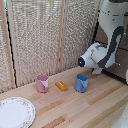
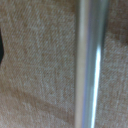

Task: Please adjust your gripper to match the height of the lower drawer handle. Progress your gripper onward until it happens to touch the drawer handle. Now, firmly take hold of it with your gripper, then steadily retract it to swing the drawer wide open.

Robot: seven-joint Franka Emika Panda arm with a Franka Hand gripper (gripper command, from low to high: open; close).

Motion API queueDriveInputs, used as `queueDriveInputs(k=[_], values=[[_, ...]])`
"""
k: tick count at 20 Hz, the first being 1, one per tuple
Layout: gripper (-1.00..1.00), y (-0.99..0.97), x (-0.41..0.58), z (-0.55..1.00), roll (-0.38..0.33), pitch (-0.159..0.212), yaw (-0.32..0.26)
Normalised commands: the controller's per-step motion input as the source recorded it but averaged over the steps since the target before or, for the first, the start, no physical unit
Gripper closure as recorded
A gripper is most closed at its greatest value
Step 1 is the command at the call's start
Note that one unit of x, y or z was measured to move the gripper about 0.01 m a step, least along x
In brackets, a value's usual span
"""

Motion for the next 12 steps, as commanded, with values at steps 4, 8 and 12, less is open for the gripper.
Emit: queueDriveInputs(k=[4,8,12], values=[[1.0,-0.08,-0.247,0.0,0.018,-0.005,0.149],[1.0,0.0,-0.071,0.0,-0.001,0.0,0.207],[1.0,0.13,0.0,0.0,-0.005,0.004,0.263]])
